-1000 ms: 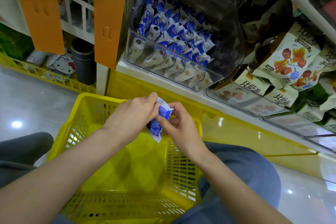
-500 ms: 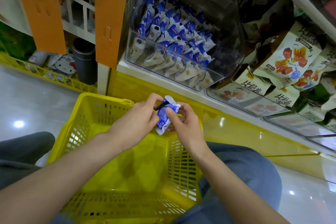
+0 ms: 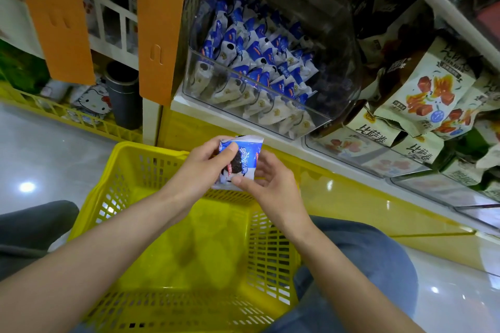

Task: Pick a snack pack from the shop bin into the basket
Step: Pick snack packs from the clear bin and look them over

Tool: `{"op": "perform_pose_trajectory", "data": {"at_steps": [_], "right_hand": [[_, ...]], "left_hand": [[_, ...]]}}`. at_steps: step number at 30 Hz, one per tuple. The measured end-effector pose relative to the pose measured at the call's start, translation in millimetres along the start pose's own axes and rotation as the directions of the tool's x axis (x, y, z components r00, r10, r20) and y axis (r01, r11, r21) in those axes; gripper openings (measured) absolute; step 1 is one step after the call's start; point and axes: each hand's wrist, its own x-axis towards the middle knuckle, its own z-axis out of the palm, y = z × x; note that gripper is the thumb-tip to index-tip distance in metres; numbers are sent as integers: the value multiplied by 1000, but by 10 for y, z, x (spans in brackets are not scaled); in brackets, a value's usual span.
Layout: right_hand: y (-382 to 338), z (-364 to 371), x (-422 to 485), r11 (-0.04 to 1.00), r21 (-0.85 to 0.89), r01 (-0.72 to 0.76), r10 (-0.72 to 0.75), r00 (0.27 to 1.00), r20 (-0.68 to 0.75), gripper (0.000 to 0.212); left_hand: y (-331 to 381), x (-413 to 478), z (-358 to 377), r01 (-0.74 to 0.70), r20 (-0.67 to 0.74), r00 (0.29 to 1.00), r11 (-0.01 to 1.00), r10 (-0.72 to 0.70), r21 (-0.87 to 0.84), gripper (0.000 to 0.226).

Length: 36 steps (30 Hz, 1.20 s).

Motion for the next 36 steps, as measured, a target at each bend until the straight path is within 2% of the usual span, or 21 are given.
{"op": "perform_pose_trajectory", "data": {"at_steps": [2,5,7,10,12,15,19,21,25,28,31,33,36], "right_hand": [[-4,-2,-8,998,-49,41,-40,999,23,35],[-53,-5,-14,985,-114,131,-133,991,-7,43],[-103,-4,17,986,-60,156,-160,985,-67,48],[-193,10,84,985,22,168,-165,979,-117,35],[-274,-6,134,982,-1,187,-187,981,-60,28],[-504,-134,313,950,-118,289,-288,957,27,21],[-872,-334,877,864,-339,372,-417,906,-70,21],[-958,-357,1194,795,-512,324,-402,914,-46,21],[-966,-330,1626,698,-669,255,-255,962,100,24],[-955,-291,1767,658,-714,241,-206,969,136,21],[-986,-260,1810,631,-735,248,-185,968,167,6],[-1018,-245,1789,595,-756,271,-193,962,193,12],[-1072,-250,1691,650,-716,253,-225,965,138,13]], "left_hand": [[12,-1,-9,41,-31,999,996,-43,-78,22],[58,18,-14,138,-47,987,951,-157,-278,24],[110,48,-27,163,-56,978,905,-200,-392,24],[154,56,-39,145,-31,986,927,-166,-347,25],[169,26,-32,79,13,997,956,-78,-281,26],[187,34,-84,7,-68,997,981,-21,-195,31],[221,82,-152,15,-126,991,984,-38,-175,32],[242,78,-149,14,-131,991,982,-39,-189,29],[256,83,-178,13,-135,990,982,-38,-186,23],[237,116,-190,5,-136,990,976,-35,-217,16],[242,161,-184,20,-148,987,962,-63,-273,10],[240,214,-184,55,-161,980,943,-114,-329,11],[235,276,-190,93,-181,968,916,-175,-390,8]]}}
